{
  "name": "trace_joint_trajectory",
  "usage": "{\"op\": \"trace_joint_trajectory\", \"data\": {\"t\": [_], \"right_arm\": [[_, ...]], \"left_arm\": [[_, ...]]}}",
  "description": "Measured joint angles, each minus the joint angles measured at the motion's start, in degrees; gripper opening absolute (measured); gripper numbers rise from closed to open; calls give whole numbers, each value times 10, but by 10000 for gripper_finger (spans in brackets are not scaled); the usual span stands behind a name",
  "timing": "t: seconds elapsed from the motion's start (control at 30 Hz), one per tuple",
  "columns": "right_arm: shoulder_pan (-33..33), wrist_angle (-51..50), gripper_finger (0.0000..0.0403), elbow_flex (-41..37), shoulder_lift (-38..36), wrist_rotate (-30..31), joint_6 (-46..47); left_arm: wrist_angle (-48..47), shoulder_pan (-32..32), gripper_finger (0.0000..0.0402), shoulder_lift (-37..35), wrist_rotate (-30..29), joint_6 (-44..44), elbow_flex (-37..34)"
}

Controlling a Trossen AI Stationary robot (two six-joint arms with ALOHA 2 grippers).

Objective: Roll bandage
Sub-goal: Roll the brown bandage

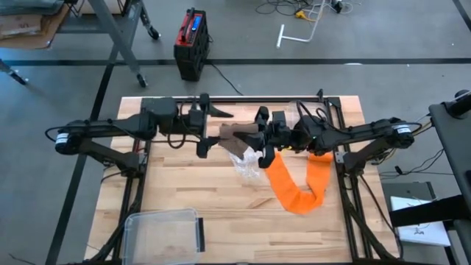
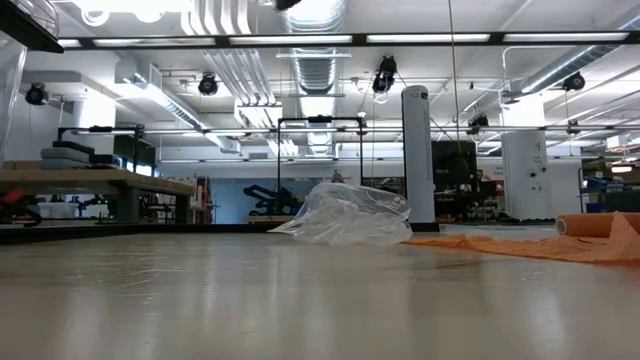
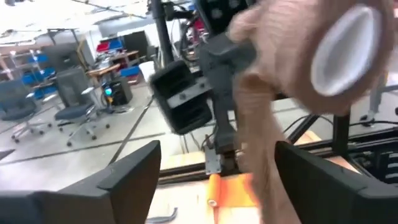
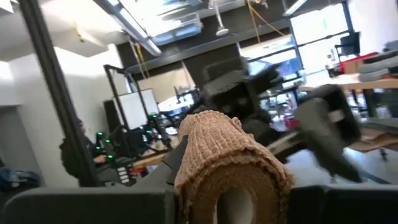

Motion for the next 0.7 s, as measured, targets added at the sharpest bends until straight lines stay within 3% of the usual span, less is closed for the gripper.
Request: {"op": "trace_joint_trajectory", "data": {"t": [0.13, 0.27, 0.37, 0.7], "right_arm": [[0, -1, 76, 0, -3, 0, -13], [0, 7, 72, 0, -3, 9, -30], [0, 12, 69, 0, -4, 55, -54], [0, 52, 67, 0, -2, 183, -121]], "left_arm": [[2, 0, 237, 13, 0, -11, 0], [5, -1, 114, 25, 13, -30, 0], [13, -2, 21, 43, 33, -53, 0], [47, -15, 5, 98, 43, -80, 0]]}}
